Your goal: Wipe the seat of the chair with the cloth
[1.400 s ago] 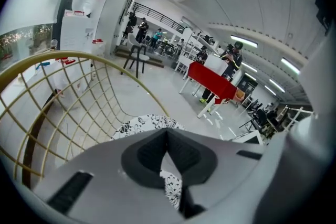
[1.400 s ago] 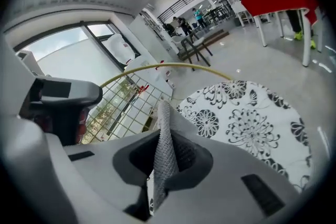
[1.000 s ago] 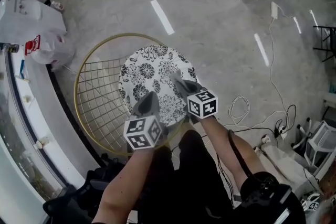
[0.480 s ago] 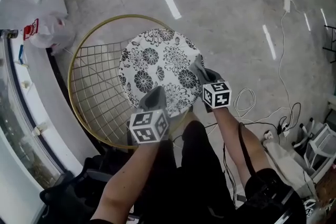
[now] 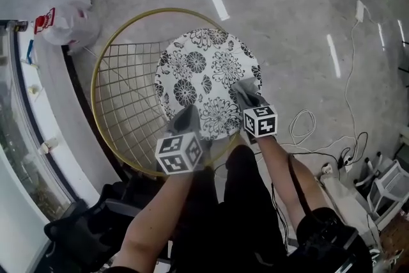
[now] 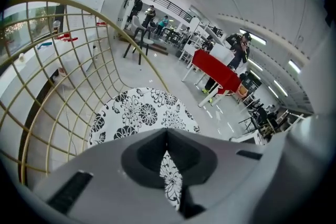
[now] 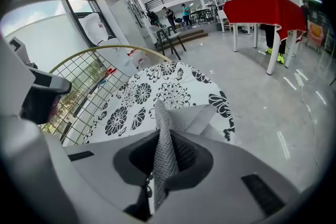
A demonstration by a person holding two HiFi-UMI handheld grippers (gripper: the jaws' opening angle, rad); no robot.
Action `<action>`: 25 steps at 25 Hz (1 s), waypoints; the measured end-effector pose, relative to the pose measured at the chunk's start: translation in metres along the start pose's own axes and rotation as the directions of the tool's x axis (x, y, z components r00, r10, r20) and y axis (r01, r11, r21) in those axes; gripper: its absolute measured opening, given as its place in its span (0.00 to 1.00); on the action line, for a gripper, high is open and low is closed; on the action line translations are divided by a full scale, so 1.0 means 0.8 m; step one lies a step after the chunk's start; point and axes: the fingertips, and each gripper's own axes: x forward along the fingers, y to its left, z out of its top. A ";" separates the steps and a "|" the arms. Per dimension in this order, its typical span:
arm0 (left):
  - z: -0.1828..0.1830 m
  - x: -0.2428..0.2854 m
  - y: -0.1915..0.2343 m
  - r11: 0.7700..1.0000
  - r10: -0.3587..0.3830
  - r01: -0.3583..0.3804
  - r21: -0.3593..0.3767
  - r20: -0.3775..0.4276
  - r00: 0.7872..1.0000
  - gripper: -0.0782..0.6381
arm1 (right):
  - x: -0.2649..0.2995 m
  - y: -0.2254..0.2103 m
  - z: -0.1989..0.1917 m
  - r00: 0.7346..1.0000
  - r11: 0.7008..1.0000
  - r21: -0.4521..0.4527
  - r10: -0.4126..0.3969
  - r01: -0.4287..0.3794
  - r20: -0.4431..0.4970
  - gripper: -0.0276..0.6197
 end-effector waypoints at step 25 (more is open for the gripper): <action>0.009 -0.078 0.074 0.996 0.060 -0.055 -0.072 0.076 0.995 0.12 | 0.066 0.229 -0.039 0.947 0.957 -0.064 0.267 -0.282 -0.180 0.08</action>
